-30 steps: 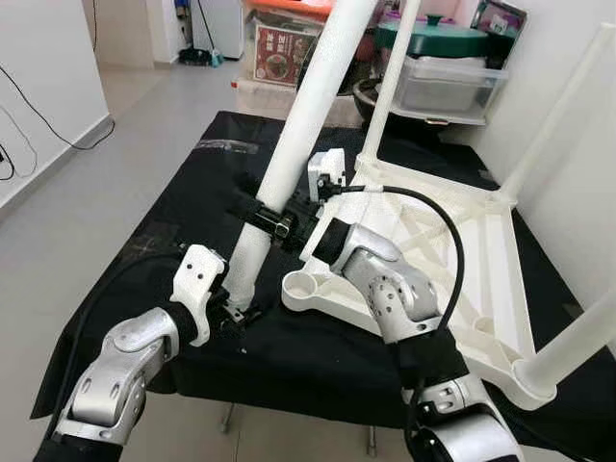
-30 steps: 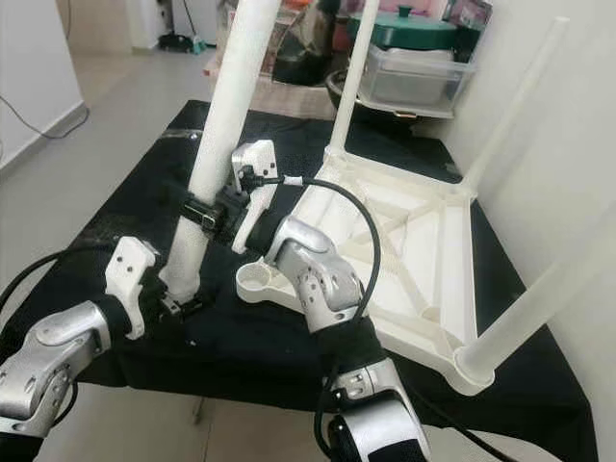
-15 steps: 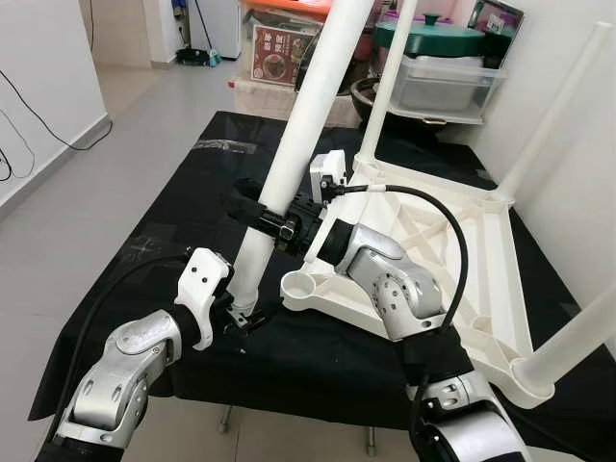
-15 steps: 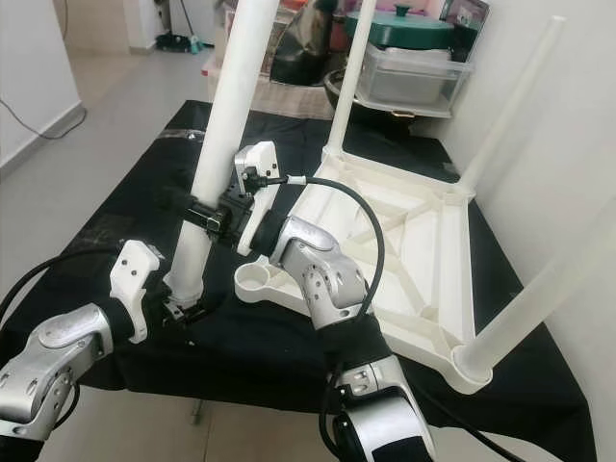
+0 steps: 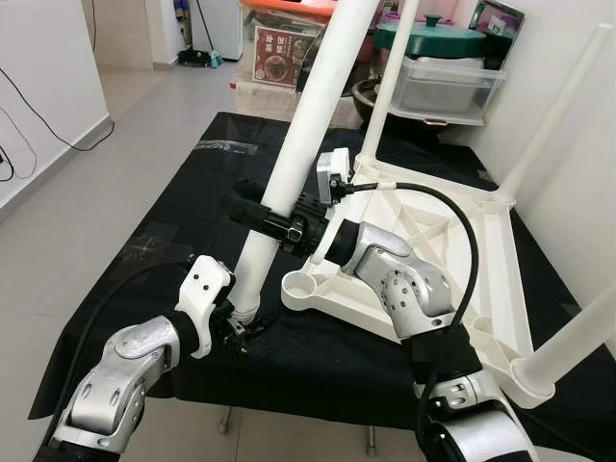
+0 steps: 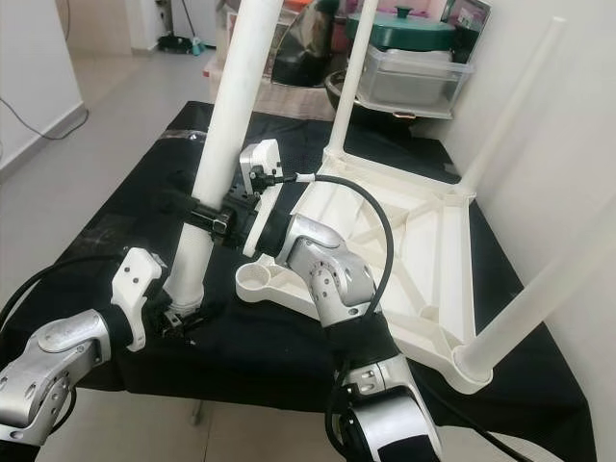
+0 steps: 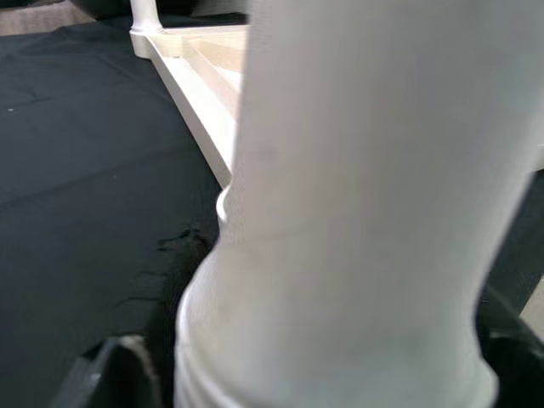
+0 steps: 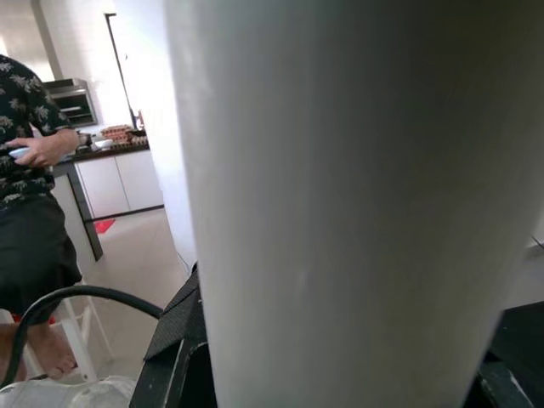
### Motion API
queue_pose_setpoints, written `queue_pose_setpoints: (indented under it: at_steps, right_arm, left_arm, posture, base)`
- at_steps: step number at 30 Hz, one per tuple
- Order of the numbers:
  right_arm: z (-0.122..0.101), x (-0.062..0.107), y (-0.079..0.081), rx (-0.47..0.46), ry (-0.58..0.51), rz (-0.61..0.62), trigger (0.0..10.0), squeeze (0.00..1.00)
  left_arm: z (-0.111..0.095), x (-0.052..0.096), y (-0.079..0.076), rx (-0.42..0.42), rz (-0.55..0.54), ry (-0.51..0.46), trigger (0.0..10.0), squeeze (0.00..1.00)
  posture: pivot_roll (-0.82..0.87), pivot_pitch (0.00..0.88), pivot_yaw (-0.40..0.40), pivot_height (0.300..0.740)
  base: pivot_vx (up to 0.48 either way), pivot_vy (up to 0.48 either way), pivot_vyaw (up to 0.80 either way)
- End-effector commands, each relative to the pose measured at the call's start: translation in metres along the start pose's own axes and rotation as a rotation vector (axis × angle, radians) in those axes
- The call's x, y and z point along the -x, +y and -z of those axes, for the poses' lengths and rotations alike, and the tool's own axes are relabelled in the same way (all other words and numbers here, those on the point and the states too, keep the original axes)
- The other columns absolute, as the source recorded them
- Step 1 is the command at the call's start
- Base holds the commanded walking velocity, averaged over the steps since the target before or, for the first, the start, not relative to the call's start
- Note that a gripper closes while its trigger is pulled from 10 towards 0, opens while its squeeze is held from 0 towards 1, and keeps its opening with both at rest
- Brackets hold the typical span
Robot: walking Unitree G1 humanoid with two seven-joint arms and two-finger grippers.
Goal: Building children table
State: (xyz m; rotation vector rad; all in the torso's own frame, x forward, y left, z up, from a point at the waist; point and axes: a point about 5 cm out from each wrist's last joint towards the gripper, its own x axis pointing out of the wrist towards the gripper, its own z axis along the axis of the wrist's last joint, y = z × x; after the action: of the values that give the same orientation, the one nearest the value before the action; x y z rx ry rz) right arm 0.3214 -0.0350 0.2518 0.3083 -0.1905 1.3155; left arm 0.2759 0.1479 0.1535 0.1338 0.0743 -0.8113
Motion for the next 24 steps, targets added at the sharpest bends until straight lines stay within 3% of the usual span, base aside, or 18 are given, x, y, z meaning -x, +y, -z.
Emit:
queue_pose_setpoints:
  at_steps: [1,9,10,11,12,13,16,18,19,21,22,23,24]
  right_arm:
    - [0.003,-0.005,0.007,-0.014,0.002,-0.043,0.0,0.01]
    - [0.005,-0.007,0.005,-0.006,0.017,0.007,0.0,0.0]
    - [0.007,-0.008,0.001,-0.013,0.019,0.07,10.0,0.0]
    - [0.007,-0.008,-0.003,-0.018,0.013,0.118,10.0,0.71]
    - [0.007,-0.008,-0.005,-0.023,0.008,0.147,10.0,0.71]
    - [0.007,-0.008,-0.009,-0.042,-0.008,0.194,10.0,1.0]
    - [0.008,-0.007,-0.014,-0.043,-0.005,0.29,10.0,1.0]
    - [0.008,-0.007,-0.014,-0.043,-0.005,0.29,10.0,1.0]
    - [0.01,-0.007,-0.017,-0.065,-0.004,0.367,10.0,1.0]
    - [0.01,-0.007,-0.017,-0.065,-0.004,0.367,10.0,1.0]
    - [0.012,-0.006,-0.019,-0.096,-0.005,0.421,10.0,0.87]
    - [0.015,-0.004,-0.019,-0.14,-0.008,0.469,10.0,0.0]
    - [0.015,-0.004,-0.019,-0.14,-0.008,0.469,10.0,0.0]
  left_arm:
    - [-0.002,-0.003,-0.009,0.0,0.062,-0.017,0.0,0.0]
    - [-0.006,-0.004,-0.012,-0.013,0.073,-0.036,0.0,0.0]
    - [-0.006,-0.004,-0.01,-0.022,0.057,-0.033,0.0,0.0]
    - [-0.006,-0.005,-0.009,-0.027,0.042,-0.028,8.9,0.0]
    - [-0.006,-0.005,-0.008,-0.03,0.032,-0.024,8.9,0.0]
    - [-0.005,-0.006,-0.004,-0.041,0.0,-0.016,10.0,0.0]
    - [-0.006,-0.007,0.003,-0.058,-0.059,-0.006,10.0,0.0]
    - [-0.006,-0.007,0.003,-0.058,-0.059,-0.006,10.0,0.0]
    - [-0.005,-0.008,0.007,-0.082,-0.095,0.008,10.0,0.0]
    - [-0.005,-0.008,0.007,-0.082,-0.095,0.008,10.0,0.0]
    - [-0.005,-0.009,0.01,-0.099,-0.116,0.019,10.0,0.0]
    - [-0.003,-0.009,0.01,-0.119,-0.125,0.036,10.0,0.0]
    - [-0.003,-0.009,0.01,-0.119,-0.125,0.036,10.0,0.0]
  posture:
    - [0.1,0.0,-0.121,0.74]
    - [0.1,0.0,-0.122,0.74]
    - [0.1,0.0,-0.12,0.74]
    - [0.1,0.0,-0.12,0.74]
    - [0.1,0.0,-0.12,0.74]
    - [0.11,0.0,-0.122,0.74]
    - [0.1,0.0,-0.121,0.74]
    - [0.1,0.0,-0.121,0.74]
    - [0.1,0.0,-0.121,0.74]
    - [0.1,0.0,-0.121,0.74]
    - [0.1,0.0,-0.119,0.74]
    - [0.09,0.0,-0.115,0.74]
    - [0.09,0.0,-0.115,0.74]
  base:
    - [0.0,0.0,0.0]
    - [0.0,0.0,0.0]
    - [0.0,0.0,0.0]
    - [0.0,0.0,0.0]
    - [0.0,0.0,0.0]
    - [0.0,0.0,0.0]
    - [0.0,0.0,0.0]
    - [0.0,0.0,0.0]
    - [0.0,0.0,0.0]
    - [0.0,0.0,0.0]
    - [0.0,0.0,0.0]
    - [0.0,0.0,0.0]
    - [0.0,0.0,0.0]
